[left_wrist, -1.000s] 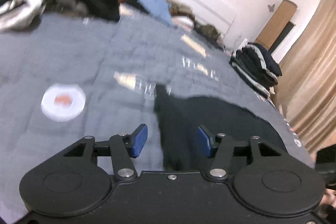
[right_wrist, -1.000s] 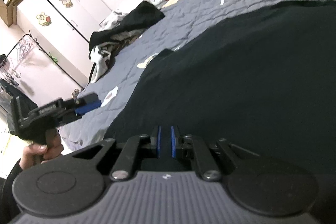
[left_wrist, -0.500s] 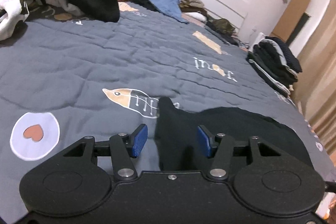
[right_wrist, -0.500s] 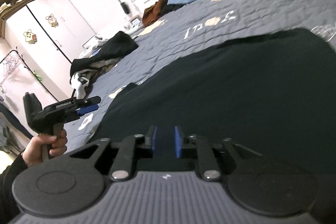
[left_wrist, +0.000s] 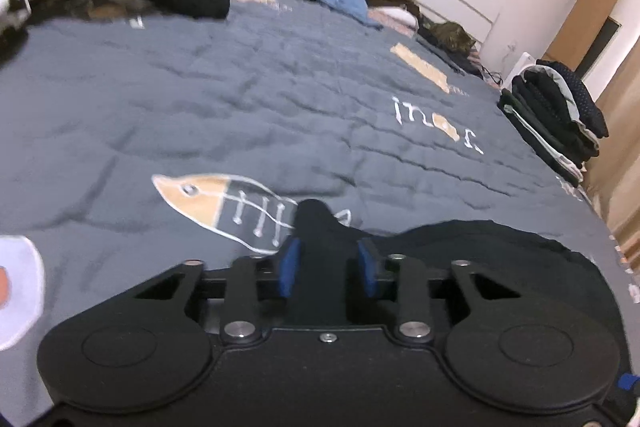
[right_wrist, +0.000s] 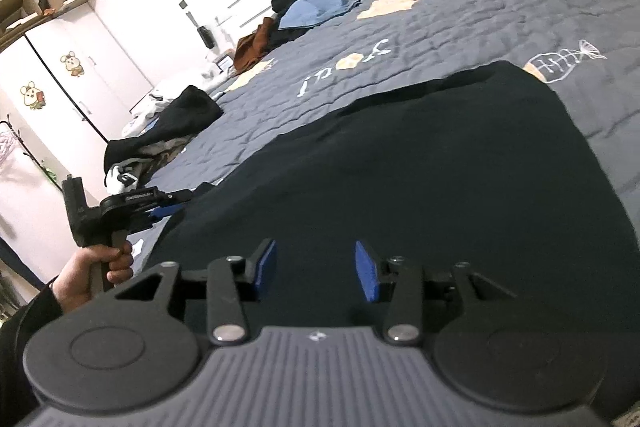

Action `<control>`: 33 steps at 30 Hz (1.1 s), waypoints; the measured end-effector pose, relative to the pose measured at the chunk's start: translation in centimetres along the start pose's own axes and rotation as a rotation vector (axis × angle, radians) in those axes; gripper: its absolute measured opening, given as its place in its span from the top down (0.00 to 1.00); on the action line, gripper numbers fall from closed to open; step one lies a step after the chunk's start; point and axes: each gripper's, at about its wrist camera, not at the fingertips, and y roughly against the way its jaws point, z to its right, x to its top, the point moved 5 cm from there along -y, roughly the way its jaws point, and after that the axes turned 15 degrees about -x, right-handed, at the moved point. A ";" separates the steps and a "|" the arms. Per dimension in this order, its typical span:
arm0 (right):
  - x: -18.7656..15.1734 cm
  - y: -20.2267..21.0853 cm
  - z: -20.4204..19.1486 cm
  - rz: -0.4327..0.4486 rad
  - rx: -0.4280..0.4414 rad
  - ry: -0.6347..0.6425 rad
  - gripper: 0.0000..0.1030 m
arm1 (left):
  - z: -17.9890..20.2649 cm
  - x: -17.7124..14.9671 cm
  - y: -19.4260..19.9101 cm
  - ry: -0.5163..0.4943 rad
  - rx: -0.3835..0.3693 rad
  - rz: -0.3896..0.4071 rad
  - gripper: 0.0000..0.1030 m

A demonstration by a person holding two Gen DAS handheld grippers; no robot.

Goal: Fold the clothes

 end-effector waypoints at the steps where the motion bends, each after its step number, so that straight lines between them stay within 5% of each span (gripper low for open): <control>1: 0.0 0.1 0.3 -0.001 0.000 -0.005 0.58 | -0.1 -0.1 -0.3 0.013 -0.003 -0.012 0.78; 6: -0.1 0.6 1.5 0.001 -0.001 -0.019 0.57 | -0.1 0.5 -0.2 0.039 -0.014 0.026 0.98; 10: 0.1 1.1 2.2 0.011 0.004 -0.040 0.57 | 0.2 2.0 1.6 0.043 -0.007 0.148 0.99; 16: 0.2 1.5 3.0 0.020 0.001 -0.057 0.57 | 0.2 1.0 -0.3 0.016 0.065 0.088 0.98; 22: 0.4 1.9 4.4 0.023 -0.026 -0.079 0.57 | -0.1 0.8 0.7 0.044 0.093 0.105 0.91; 26: 0.5 2.1 5.1 0.021 -0.040 -0.087 0.57 | 0.7 0.7 2.6 0.058 0.092 0.134 0.72; 33: 0.0 2.8 4.3 0.010 -0.008 -0.062 0.56 | 3.6 -0.2 4.5 0.023 0.066 0.126 0.72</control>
